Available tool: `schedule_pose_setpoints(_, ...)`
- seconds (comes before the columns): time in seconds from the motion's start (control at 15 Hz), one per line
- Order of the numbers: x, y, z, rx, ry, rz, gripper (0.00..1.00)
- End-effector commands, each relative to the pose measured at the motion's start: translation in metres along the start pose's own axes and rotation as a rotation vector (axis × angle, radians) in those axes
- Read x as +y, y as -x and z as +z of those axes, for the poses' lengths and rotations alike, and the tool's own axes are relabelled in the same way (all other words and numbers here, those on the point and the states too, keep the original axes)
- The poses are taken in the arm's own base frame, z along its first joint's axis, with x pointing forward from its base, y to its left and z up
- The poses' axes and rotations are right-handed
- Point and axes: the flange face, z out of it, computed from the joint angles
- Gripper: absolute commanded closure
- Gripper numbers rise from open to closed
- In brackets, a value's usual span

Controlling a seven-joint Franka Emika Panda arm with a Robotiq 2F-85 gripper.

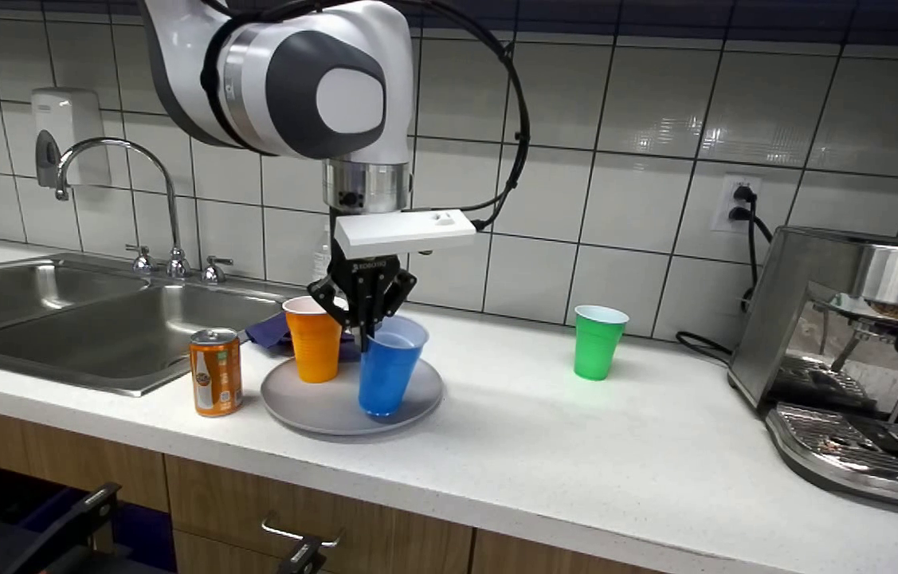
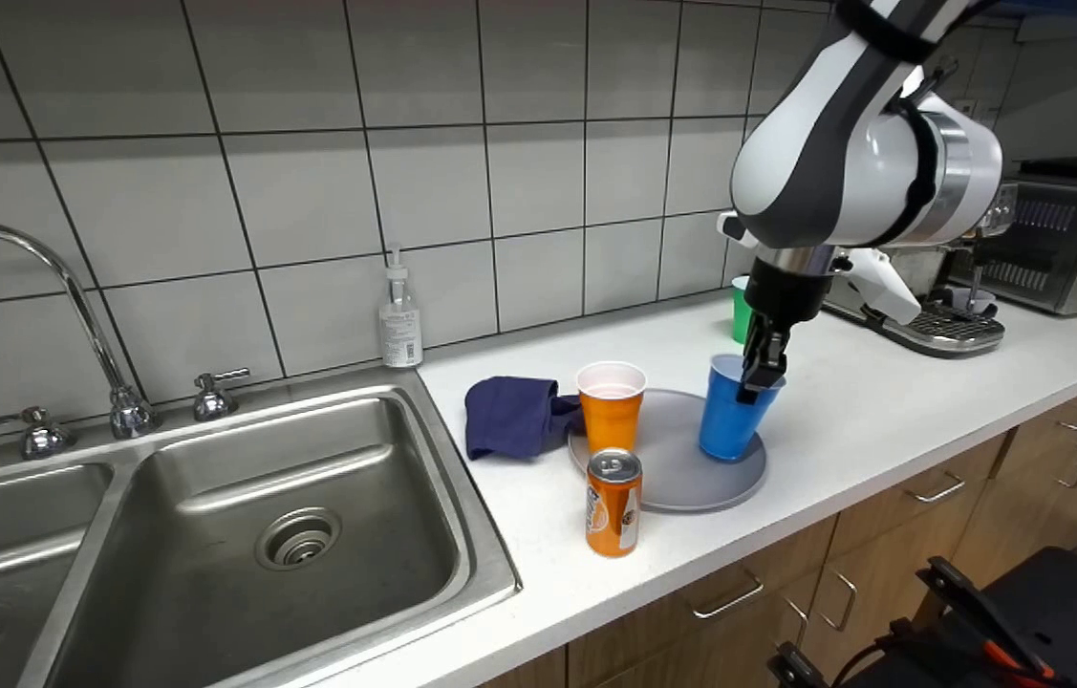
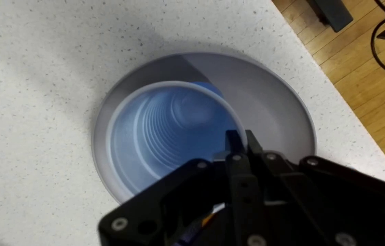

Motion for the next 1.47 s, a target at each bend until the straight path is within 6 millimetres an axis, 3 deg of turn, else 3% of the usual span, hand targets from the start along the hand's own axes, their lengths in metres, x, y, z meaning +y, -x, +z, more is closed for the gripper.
schedule_pose_setpoints(0.0,-0.005,0.002,0.001,0.003,0.031,-0.04,0.99)
schedule_pose_setpoints(0.2,-0.007,0.003,0.003,-0.001,0.034,-0.048,0.99)
schedule_pose_setpoints(0.27,-0.008,0.004,0.004,-0.003,0.035,-0.051,0.73)
schedule_pose_setpoints(0.4,-0.008,0.004,0.004,-0.008,0.041,-0.06,0.64)
schedule_pose_setpoints(0.93,0.0,0.002,-0.007,0.002,0.022,-0.027,0.05)
schedule_pose_setpoints(1.0,0.004,0.0,-0.01,0.003,0.017,0.0,0.0)
schedule_pose_setpoints(1.4,0.037,-0.011,-0.03,0.025,0.01,0.127,0.0)
